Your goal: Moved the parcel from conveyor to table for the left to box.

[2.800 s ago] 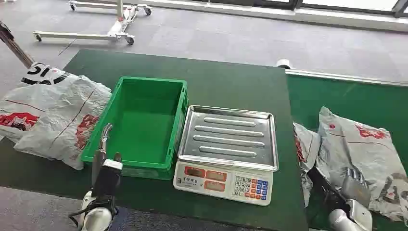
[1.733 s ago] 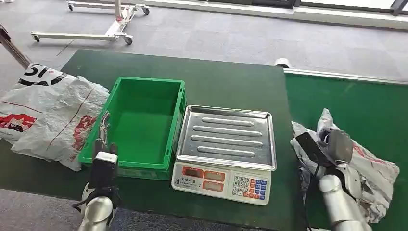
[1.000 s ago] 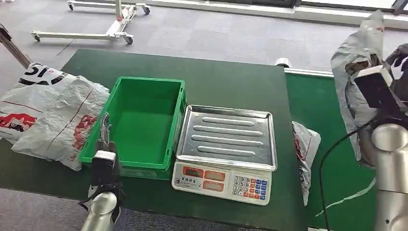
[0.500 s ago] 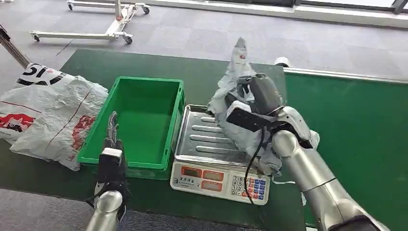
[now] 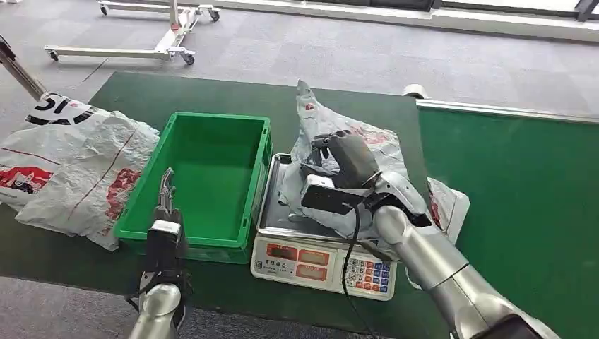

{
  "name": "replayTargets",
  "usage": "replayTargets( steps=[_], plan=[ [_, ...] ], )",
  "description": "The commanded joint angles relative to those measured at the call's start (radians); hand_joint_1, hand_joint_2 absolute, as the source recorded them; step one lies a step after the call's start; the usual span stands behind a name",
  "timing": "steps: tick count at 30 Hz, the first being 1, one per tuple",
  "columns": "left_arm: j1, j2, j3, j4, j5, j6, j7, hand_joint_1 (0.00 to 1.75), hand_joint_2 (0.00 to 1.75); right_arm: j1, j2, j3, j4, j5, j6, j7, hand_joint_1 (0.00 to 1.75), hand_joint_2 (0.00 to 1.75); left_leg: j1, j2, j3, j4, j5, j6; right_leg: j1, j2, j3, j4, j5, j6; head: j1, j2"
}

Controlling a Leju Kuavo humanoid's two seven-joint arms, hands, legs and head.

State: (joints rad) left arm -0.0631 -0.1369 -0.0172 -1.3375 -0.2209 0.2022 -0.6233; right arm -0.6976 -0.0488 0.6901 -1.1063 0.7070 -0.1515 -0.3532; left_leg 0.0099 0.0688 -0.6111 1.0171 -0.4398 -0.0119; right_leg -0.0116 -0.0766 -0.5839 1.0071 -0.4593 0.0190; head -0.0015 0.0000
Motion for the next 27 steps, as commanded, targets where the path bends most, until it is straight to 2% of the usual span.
replayTargets(
  steps=[1, 3, 4, 8, 9, 10, 13, 16, 18, 19, 21, 22, 26, 27],
  plan=[
    [0.039, 0.004, 0.056, 0.006, -0.007, 0.007, -0.001, 0.0, 0.0, -0.068, -0.005, -0.012, 0.272, -0.062, -0.08, -0.001, 0.0, 0.0, 0.0, -0.002, 0.002, -0.001, 0.0, 0.0, 0.0, 0.005, 0.001, -0.001, 0.0, -0.001, 0.0, 0.0],
    [0.052, 0.007, 0.053, -0.001, -0.008, 0.004, -0.003, 0.0, 0.0, -0.061, -0.032, -0.095, 0.286, -0.135, -0.09, -0.013, 0.0, 0.0, 0.0, -0.004, 0.002, -0.001, 0.0, 0.001, 0.0, 0.003, 0.002, -0.001, 0.0, 0.0, 0.0, 0.0],
    [0.057, 0.006, 0.05, -0.003, -0.008, 0.004, -0.005, 0.0, 0.0, -0.061, -0.054, -0.153, 0.275, -0.157, -0.154, -0.027, 0.0, 0.0, 0.0, -0.007, 0.002, -0.002, 0.0, 0.001, -0.001, 0.004, 0.003, -0.002, 0.0, -0.001, 0.0, 0.0],
    [0.054, 0.006, 0.044, -0.001, -0.009, 0.003, -0.005, 0.0, 0.0, -0.062, -0.07, -0.179, 0.251, -0.163, -0.127, -0.041, 0.0, 0.0, -0.001, -0.005, 0.0, 0.0, 0.0, 0.001, -0.002, 0.002, 0.0, 0.0, 0.0, 0.0, 0.0, 0.0],
    [0.045, 0.005, 0.04, 0.009, -0.008, 0.001, -0.005, 0.0, 0.0, -0.062, -0.071, -0.247, 0.236, -0.201, -0.19, -0.034, 0.0, 0.0, 0.0, -0.008, 0.0, 0.0, 0.0, 0.001, -0.002, 0.003, 0.001, -0.001, 0.0, 0.0, 0.0, 0.0],
    [0.035, 0.004, 0.036, 0.02, -0.008, 0.0, -0.005, 0.0, 0.0, -0.077, -0.087, -0.275, 0.235, -0.214, -0.205, -0.039, 0.0, 0.0, 0.0, -0.009, 0.001, -0.001, 0.001, 0.001, -0.002, 0.004, 0.002, -0.002, 0.0, -0.001, 0.0, 0.0],
    [-0.003, 0.003, 0.025, 0.074, -0.011, 0.011, -0.011, 0.0, 0.0, -0.118, -0.122, -0.397, 0.233, -0.312, -0.164, -0.063, 0.0, 0.0, -0.001, -0.007, -0.002, 0.001, 0.001, 0.001, -0.003, 0.002, -0.002, 0.001, 0.0, 0.0, 0.0, 0.0],
    [-0.022, 0.002, 0.015, 0.101, -0.012, 0.018, -0.024, 0.0, 0.0, -0.138, -0.16, -0.468, 0.213, -0.357, -0.147, -0.09, 0.0, 0.0, -0.002, -0.014, -0.003, 0.001, 0.002, 0.001, -0.004, -0.001, -0.002, 0.001, 0.0, 0.0, 0.0, 0.0],
    [-0.036, 0.008, 0.007, 0.115, -0.01, 0.027, -0.033, 0.0, 0.0, -0.121, -0.191, -0.516, 0.155, -0.372, -0.166, -0.1, 0.0, 0.0, -0.002, -0.014, -0.002, 0.0, 0.002, 0.002, -0.004, -0.001, -0.001, 0.0, 0.001, 0.0, 0.0, 0.0],
    [-0.04, 0.009, 0.006, 0.12, -0.008, 0.031, -0.036, 0.0, 0.0, -0.107, -0.201, -0.537, 0.128, -0.379, -0.163, -0.096, 0.0, 0.0, -0.002, -0.011, -0.001, 0.001, 0.002, 0.002, -0.004, -0.002, -0.001, 0.0, 0.001, 0.0, 0.0, 0.0],
    [-0.042, 0.012, 0.005, 0.124, -0.003, 0.033, -0.039, 0.0, 0.0, -0.068, -0.219, -0.573, 0.089, -0.387, -0.151, -0.091, 0.0, 0.0, -0.001, -0.014, -0.001, -0.001, 0.002, 0.002, -0.003, 0.001, 0.001, -0.002, 0.002, 0.0, 0.0, 0.0],
    [-0.045, 0.012, 0.005, 0.125, -0.002, 0.031, -0.04, 0.0, 0.0, -0.057, -0.222, -0.587, 0.081, -0.39, -0.144, -0.089, 0.0, 0.0, -0.001, -0.011, 0.0, 0.0, 0.002, 0.002, -0.003, -0.001, 0.0, -0.001, 0.001, 0.0, 0.0, 0.0],
    [-0.052, 0.013, 0.004, 0.114, -0.001, 0.03, -0.038, 0.0, 0.0, -0.068, -0.225, -0.591, 0.094, -0.388, -0.132, -0.085, 0.0, 0.0, -0.001, -0.011, 0.001, -0.001, 0.002, 0.001, -0.004, 0.002, 0.001, -0.002, 0.002, -0.001, 0.0, 0.0],
    [-0.051, 0.014, 0.004, 0.112, -0.001, 0.03, -0.038, 0.0, 0.0, -0.071, -0.224, -0.588, 0.096, -0.385, -0.132, -0.084, 0.0, 0.0, -0.001, -0.008, 0.0, 0.0, 0.001, 0.001, -0.003, 0.001, 0.0, 0.0, 0.002, 0.0, 0.0, 0.0]
  ],
)
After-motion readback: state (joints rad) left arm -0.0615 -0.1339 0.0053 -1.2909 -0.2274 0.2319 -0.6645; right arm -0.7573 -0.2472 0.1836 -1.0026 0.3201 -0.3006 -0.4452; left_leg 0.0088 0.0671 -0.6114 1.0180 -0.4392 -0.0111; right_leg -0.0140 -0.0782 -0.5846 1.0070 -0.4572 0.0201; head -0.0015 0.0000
